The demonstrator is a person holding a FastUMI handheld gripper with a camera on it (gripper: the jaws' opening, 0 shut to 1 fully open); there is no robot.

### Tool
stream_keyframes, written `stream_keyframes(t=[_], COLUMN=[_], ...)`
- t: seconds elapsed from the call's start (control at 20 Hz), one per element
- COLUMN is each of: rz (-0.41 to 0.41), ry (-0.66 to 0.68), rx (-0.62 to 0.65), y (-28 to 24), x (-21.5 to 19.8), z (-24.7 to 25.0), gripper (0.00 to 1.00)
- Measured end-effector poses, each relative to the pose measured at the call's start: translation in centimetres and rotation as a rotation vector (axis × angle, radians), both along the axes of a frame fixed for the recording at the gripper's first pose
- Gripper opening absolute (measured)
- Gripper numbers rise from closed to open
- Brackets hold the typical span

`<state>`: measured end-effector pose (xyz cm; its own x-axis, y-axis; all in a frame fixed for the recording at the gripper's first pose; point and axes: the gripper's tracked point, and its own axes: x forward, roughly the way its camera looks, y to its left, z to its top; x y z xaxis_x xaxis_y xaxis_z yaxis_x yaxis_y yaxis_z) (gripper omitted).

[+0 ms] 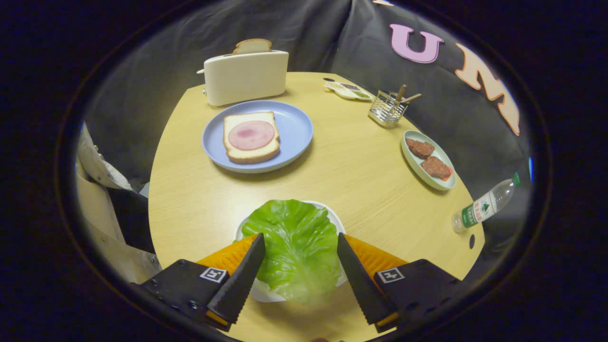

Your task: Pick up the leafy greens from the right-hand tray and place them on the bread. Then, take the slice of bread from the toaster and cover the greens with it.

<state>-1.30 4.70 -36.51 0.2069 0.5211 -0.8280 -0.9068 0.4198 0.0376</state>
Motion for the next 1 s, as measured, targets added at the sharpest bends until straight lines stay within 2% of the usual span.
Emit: stream_keyframes(t=[0.45, 0.7, 1.0], rz=[-0.011, -0.060, -0.089], ry=[0.101, 0.173, 0.184], rx=[-0.050, -0.039, -0.048], y=[-0.3, -0.4, -0.4], x=[-0.8, -1.0, -0.9], z=[-2.6, -3.0, -3.1], gripper=[0.99, 0.96, 0.90])
